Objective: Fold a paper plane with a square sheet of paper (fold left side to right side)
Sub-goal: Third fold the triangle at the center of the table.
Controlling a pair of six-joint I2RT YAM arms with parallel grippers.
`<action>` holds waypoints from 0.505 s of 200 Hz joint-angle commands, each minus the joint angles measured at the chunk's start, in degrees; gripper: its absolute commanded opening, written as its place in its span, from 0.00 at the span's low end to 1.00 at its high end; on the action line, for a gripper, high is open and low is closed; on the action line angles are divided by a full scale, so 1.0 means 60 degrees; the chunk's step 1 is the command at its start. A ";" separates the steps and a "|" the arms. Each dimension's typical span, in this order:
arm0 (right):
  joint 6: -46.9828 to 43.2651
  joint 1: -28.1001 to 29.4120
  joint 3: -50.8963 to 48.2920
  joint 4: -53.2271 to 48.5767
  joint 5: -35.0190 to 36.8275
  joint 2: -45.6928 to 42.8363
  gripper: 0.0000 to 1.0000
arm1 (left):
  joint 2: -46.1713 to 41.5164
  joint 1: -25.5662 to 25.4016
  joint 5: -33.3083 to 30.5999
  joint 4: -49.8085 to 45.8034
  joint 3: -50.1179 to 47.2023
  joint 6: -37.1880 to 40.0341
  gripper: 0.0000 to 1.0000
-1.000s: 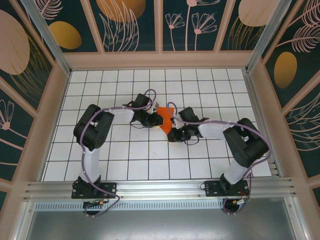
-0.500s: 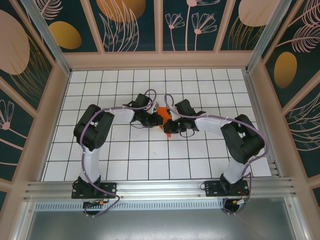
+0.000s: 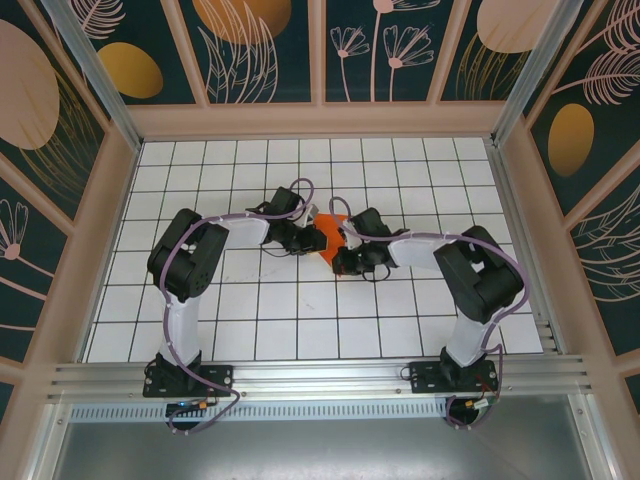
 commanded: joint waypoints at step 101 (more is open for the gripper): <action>0.0322 -0.0148 -0.1409 -0.0090 0.0073 0.0091 0.00 | -0.1209 -0.0032 -0.0271 -0.0164 -0.0542 -0.0336 0.23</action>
